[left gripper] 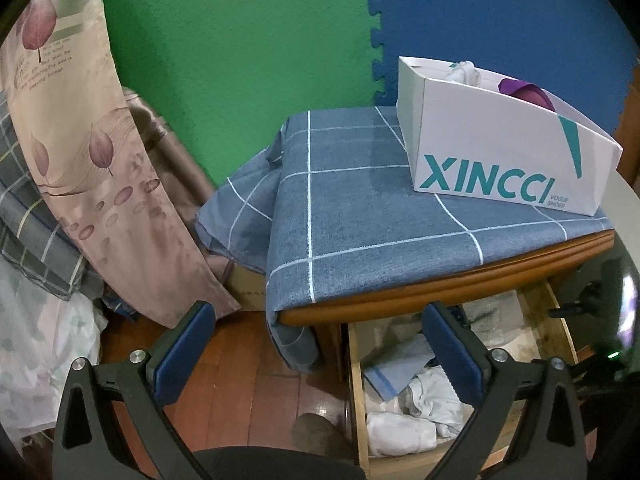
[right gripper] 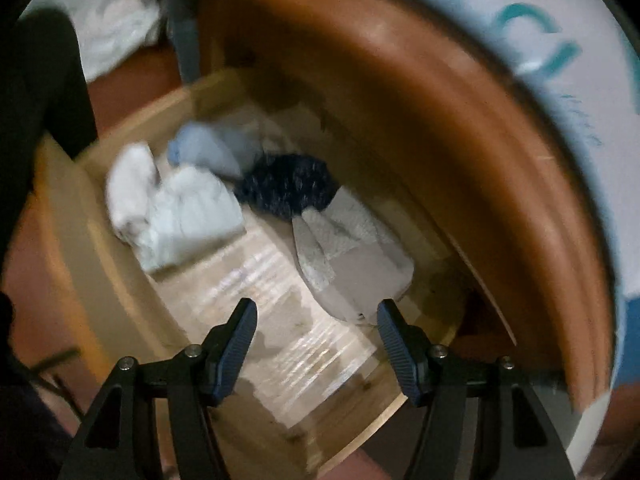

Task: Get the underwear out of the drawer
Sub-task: 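Reach the right gripper into the drawer and grasp the hexagon-print white underwear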

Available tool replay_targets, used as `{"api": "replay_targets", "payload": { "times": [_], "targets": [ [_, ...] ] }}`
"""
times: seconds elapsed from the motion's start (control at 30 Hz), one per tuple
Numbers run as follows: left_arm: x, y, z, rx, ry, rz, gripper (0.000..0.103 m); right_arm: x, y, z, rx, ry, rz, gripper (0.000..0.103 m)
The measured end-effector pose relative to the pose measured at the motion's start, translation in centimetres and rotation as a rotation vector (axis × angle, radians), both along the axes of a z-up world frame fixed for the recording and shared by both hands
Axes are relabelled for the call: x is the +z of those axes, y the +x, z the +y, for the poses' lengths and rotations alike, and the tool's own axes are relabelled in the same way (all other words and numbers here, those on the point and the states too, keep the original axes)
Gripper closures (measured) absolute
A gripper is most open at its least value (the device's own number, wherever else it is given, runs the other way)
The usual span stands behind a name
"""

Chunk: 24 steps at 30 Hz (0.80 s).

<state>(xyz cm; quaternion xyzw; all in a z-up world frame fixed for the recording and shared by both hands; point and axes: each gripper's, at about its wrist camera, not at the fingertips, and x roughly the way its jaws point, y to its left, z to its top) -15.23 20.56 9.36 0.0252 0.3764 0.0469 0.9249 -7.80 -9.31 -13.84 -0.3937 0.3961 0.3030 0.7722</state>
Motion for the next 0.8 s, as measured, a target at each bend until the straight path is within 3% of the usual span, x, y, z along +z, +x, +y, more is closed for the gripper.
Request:
{"api": "replay_targets", "payload": {
  "times": [0.23,0.8],
  "targets": [
    [-0.1,0.1,-0.5,-0.009,0.018,0.005,0.000,-5.3,1.2,1.6,0.064,-0.210,-0.076,0.039],
    [-0.3,0.1,-0.5,-0.013,0.012,0.012,0.000,-8.9,2.1,3.2,0.147,-0.321,-0.205,0.034]
  ]
}}
